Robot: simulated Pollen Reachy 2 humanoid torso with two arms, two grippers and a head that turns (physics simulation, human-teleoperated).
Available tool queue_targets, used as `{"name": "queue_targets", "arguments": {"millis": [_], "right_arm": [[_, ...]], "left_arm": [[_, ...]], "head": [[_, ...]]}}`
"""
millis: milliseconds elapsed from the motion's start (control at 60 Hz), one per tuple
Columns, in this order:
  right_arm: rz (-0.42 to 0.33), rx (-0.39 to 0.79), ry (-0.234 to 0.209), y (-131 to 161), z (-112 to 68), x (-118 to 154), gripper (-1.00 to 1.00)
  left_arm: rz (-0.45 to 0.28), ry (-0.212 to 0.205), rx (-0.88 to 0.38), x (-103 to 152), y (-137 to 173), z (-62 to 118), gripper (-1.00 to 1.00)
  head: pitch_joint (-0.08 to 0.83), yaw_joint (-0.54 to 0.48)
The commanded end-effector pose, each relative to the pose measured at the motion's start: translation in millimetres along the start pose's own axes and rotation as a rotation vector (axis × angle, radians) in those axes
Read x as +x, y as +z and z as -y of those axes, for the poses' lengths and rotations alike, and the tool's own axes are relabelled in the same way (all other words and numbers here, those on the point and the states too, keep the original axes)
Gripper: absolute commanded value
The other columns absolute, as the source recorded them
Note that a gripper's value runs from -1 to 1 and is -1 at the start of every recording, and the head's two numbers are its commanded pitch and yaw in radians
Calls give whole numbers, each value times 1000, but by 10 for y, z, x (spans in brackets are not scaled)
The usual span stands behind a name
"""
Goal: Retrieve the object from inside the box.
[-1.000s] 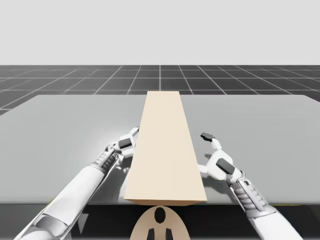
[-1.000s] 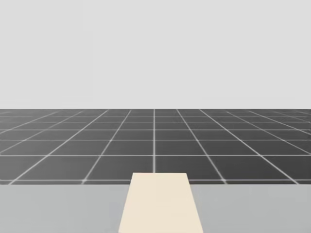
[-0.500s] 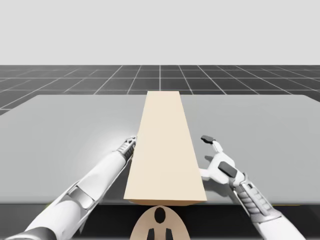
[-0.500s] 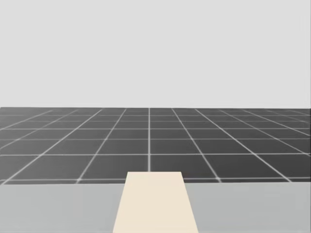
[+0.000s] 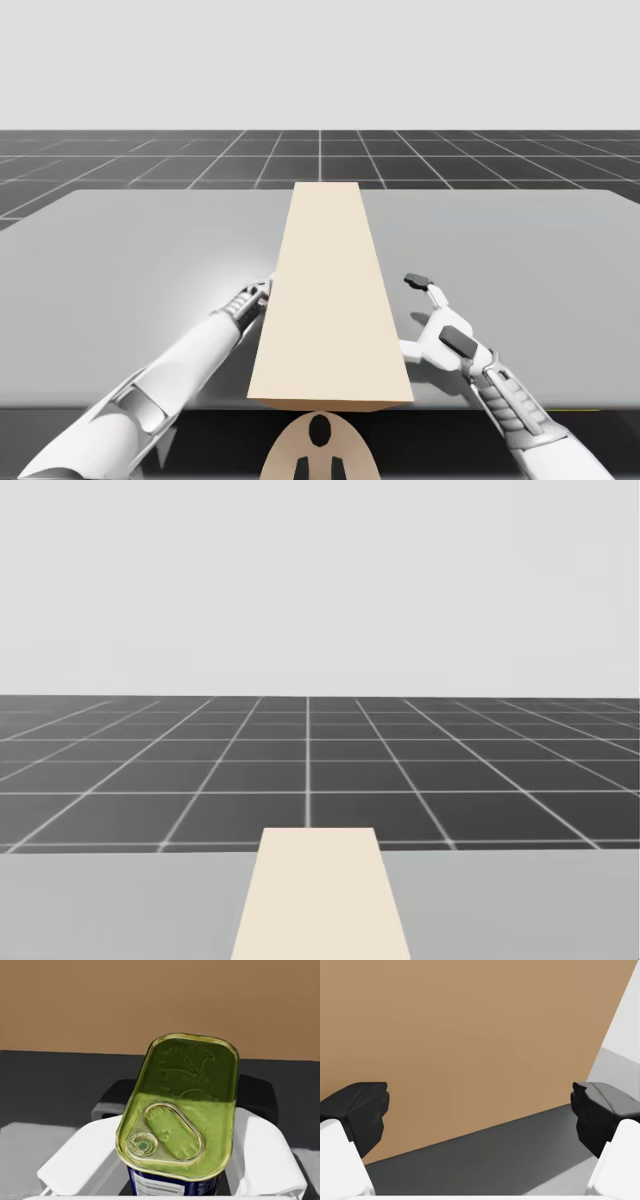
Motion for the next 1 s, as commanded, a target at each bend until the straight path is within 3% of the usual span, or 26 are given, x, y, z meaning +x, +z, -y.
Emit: {"name": "queue_targets", "arguments": {"millis": [17,250,400,650,850,1000], "right_arm": [[-4,-1,0,7,6,-8,-1000],[-15,-1,-1,14,17,-23,-1000],[-18,0,-2,10,21,-29,-1000],[-19,-4,-3,16,37,-30,-1000],[-21,-7,3,20,43,-31,-1000],[-23,-9,7,19,44,-36,-1000]], "left_arm": [[-26,60,-33,-95,578,133,1000],[11,11,128,27,1343,318,1000],[12,-20,233,102,1719,324,1000],[82,-97,456,594,2302,97,1000],[82,-176,518,1044,2516,-20,1000],[71,-244,559,1479,2593,-208,1000]], "head": [[27,-23],[22,-17],[20,-19],[12,-24],[13,-30],[17,-31]]}}
